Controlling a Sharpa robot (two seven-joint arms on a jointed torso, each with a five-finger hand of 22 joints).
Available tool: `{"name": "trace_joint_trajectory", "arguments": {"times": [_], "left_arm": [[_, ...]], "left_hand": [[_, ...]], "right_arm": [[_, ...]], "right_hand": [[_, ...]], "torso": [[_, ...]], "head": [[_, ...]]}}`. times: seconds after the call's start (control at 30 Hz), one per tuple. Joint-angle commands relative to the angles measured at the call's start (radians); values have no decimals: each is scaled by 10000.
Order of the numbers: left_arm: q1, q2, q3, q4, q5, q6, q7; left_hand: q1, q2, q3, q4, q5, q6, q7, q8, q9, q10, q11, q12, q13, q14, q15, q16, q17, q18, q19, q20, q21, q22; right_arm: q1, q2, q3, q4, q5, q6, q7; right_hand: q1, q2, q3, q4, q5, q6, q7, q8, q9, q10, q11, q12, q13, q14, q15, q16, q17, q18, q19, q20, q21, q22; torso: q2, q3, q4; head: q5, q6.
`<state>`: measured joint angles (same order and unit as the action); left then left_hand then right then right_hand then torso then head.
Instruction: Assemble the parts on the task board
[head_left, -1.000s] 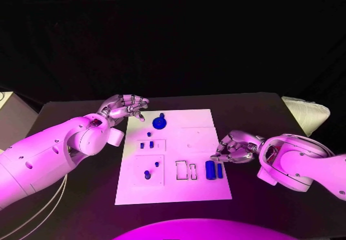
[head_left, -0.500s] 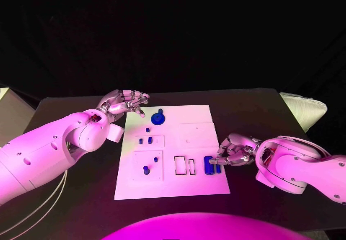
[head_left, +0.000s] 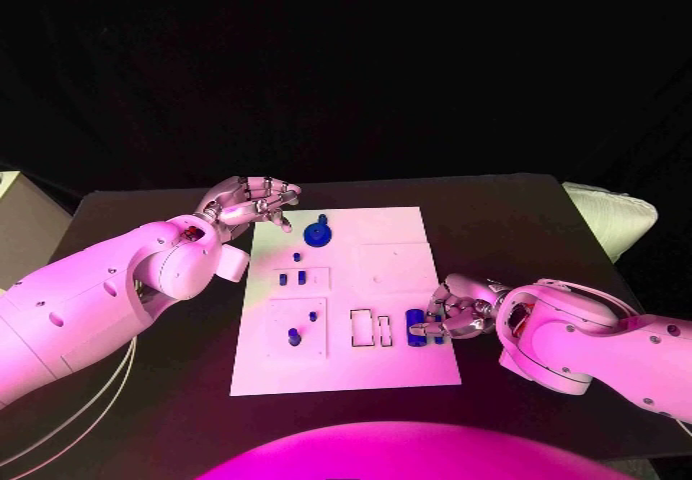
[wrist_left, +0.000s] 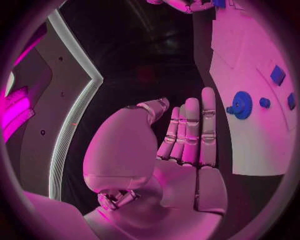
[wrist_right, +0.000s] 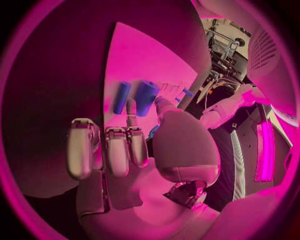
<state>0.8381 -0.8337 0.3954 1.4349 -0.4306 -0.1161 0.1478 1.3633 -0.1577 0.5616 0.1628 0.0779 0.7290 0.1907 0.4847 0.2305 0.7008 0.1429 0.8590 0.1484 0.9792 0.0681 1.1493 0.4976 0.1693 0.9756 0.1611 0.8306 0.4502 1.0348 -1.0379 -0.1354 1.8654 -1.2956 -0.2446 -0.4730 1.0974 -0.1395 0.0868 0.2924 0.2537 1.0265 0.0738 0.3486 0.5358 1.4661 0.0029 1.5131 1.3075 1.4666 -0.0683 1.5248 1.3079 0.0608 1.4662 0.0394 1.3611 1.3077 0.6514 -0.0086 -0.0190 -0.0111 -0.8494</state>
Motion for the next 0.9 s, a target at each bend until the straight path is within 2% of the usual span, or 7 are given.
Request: {"name": "trace_joint_trajectory", "arguments": {"times": [0.03, 0.2, 0.33, 0.6, 0.8, 0.83, 0.9], "left_arm": [[-6, 6, 4, 27, 64, 110, 71], [-6, 8, 3, 6, 65, 111, 57], [-6, 18, 3, -3, 68, 148, 27], [-7, 15, 2, -9, 69, 179, -6], [-7, 1, 2, 0, 69, 192, -14], [-7, -1, 2, 0, 69, 192, -14], [-7, -1, 2, 1, 69, 196, -15]], "left_hand": [[79, 33, -18, 60, 20, -75, 171, 50, -11, -40, 5, 65, -12, -61, 23, -30, -9, 153, 29, 4, -58, -9], [79, 33, -18, 60, 20, -75, 171, 50, -11, -40, 5, 65, -12, -61, 23, -30, -9, 153, 29, 4, -58, -9], [42, 27, -41, 111, 18, -103, 181, 60, -27, -47, 13, 70, -22, -58, 29, -30, -8, 151, 37, 6, -73, -22], [18, 31, -52, 144, 18, -111, 184, 68, -33, -52, 17, 72, -27, -59, 33, -32, -8, 149, 38, 10, -84, -30], [18, 31, -52, 144, 18, -111, 184, 68, -33, -52, 17, 72, -27, -59, 33, -32, -8, 149, 38, 10, -84, -30], [18, 31, -52, 144, 18, -111, 184, 68, -33, -52, 17, 72, -27, -59, 33, -32, -8, 149, 38, 10, -84, -30], [18, 31, -52, 144, 18, -111, 184, 68, -33, -52, 17, 72, -27, -59, 33, -32, -8, 149, 38, 10, -84, -30]], "right_arm": [[-78, 112, -1, -67, -429, -62, -257], [-151, 423, -3, -258, -565, -35, -394], [-171, 682, -7, -431, -752, 28, -530], [-186, 1170, -29, -760, -920, 97, -682], [-199, 1278, -43, -855, -939, 149, -714], [-201, 1284, -44, -860, -942, 158, -717], [-204, 1295, -46, -871, -946, 191, -722]], "right_hand": [[-56, -6, -61, 3, -41, 4, -27, 52, 14, 508, -71, 16, 1806, 814, -38, 35, 1536, -193, 620, -93, 37, 1412], [-13, -30, -199, 9, -65, -25, -23, 68, 26, 487, -67, -13, 1780, 809, -36, 29, 1523, -190, 612, -92, 22, 1411], [-25, -30, -445, 19, -80, -56, -15, 96, 45, 469, -61, -41, 1763, 802, -29, 19, 1505, -186, 601, -86, 0, 1409], [46, 74, -761, 12, -72, -115, -6, 134, 69, 432, -51, -96, 1725, 794, -20, 3, 1482, -176, 583, -75, -47, 1399], [252, 175, -863, 2, 214, -166, 4, 161, 83, 427, -43, -115, 1733, 799, -11, 8, 1509, -179, 582, -66, -32, 1423], [395, 190, -869, -1, 474, -201, 11, 161, 81, 417, -37, -133, 1727, 800, -7, 9, 1518, -180, 582, -63, -25, 1434], [500, 197, -884, -5, 655, -221, 17, 166, 79, 417, -32, -139, 1735, 800, -2, 8, 1522, -182, 582, -58, -19, 1445]], "torso": [[-7, -1, 6], [-12, -1, -18], [-6, -8, 13], [-8, -12, 6], [-17, -14, -3], [-19, -15, -5], [-18, -16, -8]], "head": [[8, -34], [32, -51], [-5, -71], [5, -70], [33, -73], [35, -73], [36, -68]]}}
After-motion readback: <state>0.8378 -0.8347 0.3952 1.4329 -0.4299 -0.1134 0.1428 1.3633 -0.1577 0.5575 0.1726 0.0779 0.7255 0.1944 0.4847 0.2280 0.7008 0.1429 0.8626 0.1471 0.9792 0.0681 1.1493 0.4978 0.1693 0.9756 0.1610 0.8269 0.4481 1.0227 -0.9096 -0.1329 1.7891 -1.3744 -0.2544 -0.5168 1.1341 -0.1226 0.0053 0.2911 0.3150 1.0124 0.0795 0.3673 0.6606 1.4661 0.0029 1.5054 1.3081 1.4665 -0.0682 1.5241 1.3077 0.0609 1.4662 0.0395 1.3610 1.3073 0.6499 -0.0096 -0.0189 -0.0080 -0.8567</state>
